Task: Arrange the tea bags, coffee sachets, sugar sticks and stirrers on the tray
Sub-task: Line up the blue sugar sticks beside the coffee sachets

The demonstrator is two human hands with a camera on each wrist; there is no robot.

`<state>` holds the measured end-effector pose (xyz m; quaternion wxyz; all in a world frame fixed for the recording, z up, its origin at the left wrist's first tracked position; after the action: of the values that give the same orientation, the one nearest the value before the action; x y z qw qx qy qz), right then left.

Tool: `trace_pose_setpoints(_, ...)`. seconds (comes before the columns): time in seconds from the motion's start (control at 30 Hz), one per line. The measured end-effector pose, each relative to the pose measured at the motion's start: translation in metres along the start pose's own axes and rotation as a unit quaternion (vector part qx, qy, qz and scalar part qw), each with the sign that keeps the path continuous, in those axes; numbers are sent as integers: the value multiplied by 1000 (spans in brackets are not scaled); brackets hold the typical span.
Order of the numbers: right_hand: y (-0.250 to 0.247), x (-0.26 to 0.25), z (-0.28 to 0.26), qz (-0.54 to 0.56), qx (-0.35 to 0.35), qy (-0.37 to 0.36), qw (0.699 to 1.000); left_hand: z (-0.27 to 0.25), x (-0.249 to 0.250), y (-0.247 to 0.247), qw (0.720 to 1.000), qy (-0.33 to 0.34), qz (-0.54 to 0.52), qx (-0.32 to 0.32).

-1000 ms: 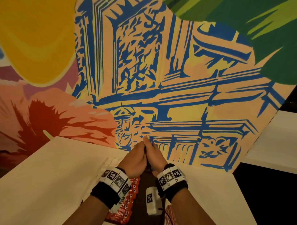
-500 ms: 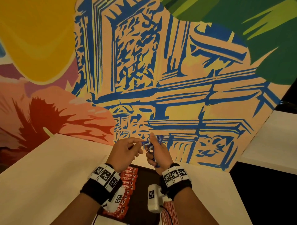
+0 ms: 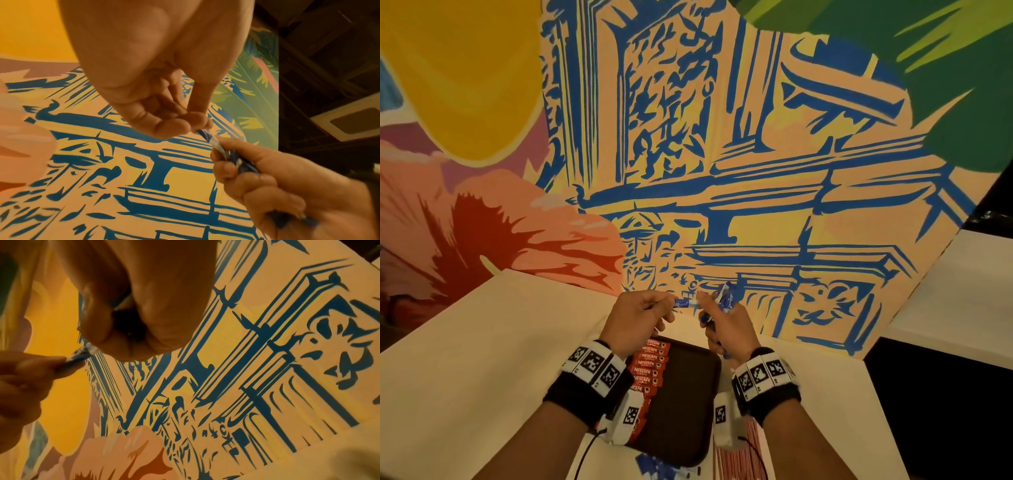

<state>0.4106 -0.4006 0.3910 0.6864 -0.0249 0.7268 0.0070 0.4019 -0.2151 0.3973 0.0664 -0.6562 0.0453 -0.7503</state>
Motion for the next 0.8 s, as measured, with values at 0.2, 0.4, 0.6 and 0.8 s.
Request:
trace_pose_setpoints(0.2, -18, 13, 2, -21, 4, 22, 1000, -3, -8, 3, 999, -19, 41, -12)
trace_pose_setpoints(0.4, -27, 20, 4, -47, -51, 41, 997, -7, -10, 8, 998, -31, 2, -51)
trace_pose_setpoints(0.6, -32, 36, 4, -86, -69, 64, 992, -5, -36, -2, 991, -72, 45, -102)
trace_pose_setpoints(0.8, -41, 67, 6, -115, -37, 111, 986, -1, -120, -30, 970, -142, 182, -76)
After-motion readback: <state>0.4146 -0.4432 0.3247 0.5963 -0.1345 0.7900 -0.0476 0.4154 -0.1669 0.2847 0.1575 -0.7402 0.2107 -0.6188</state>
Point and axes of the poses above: each hand's wrist, its own z-axis towards the middle knuckle, its own y-axis out of the palm, x = y × z, the point moved 2 cm from there along z, towards the middle knuckle
